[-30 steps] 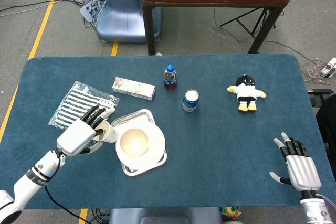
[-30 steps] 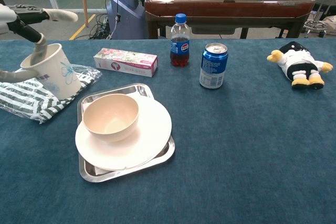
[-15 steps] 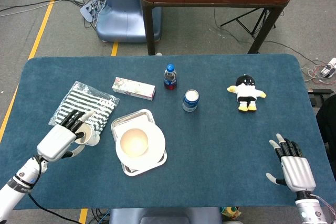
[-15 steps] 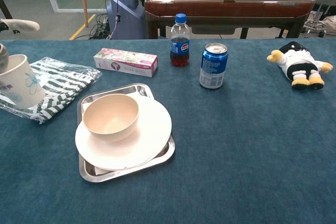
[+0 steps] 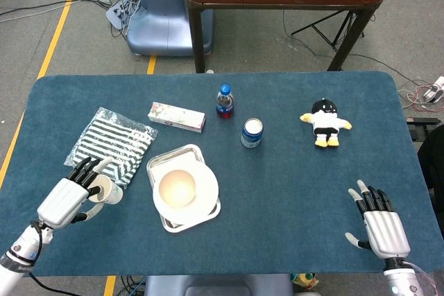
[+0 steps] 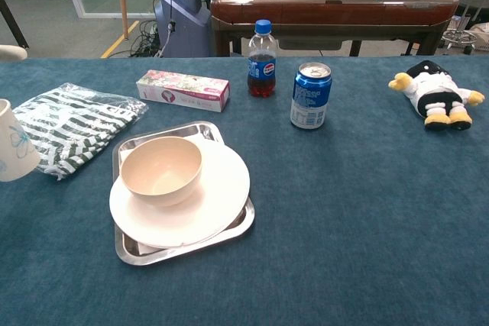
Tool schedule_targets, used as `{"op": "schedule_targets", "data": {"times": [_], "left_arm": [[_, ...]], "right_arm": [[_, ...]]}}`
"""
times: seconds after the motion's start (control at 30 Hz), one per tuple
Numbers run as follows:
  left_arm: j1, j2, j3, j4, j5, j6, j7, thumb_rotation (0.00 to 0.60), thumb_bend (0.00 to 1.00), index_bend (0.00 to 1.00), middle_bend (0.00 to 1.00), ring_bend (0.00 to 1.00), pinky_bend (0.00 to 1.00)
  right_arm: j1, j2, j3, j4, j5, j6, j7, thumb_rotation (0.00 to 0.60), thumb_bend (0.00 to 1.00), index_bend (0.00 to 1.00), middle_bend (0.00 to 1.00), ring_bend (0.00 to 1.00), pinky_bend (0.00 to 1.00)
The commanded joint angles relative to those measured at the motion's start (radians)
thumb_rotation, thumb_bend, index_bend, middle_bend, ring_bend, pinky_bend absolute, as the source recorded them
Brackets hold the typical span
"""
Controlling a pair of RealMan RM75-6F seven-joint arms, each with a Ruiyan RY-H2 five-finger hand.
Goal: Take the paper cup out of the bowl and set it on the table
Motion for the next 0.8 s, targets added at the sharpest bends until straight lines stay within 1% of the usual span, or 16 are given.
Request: {"op": "schedule_targets", "data": {"times": [0.03, 0.5, 0.8], "left_arm": [[0.004, -0.016, 0.005, 0.015, 0.004, -0.010, 0.001, 0.600, 0.32, 0.58, 0.00, 0.00, 0.00], [0.009, -0.064, 0.017, 0.079, 0.007, -0.063, 0.010, 0.600, 0.32, 0.58, 0.00, 0.00, 0.00], [0.014, -0.107, 0.038, 0.131, 0.029, -0.082, 0.011, 0.600, 0.32, 0.58, 0.00, 0.00, 0.00]], "right_arm": [[-0.005, -0.003, -0.006, -0.002, -0.015, 0.010, -0.007, 0.600, 0.22, 0.00, 0.00, 0.00, 0.00], [-0.012, -0.004, -0.006, -0.001, -0.026, 0.015, -0.008, 0.600, 0.22, 0.00, 0.00, 0.00, 0.00], [-0.014, -0.008, -0.003, -0.003, -0.025, 0.014, -0.016, 0.600, 0.22, 0.00, 0.00, 0.00, 0.00]]}}
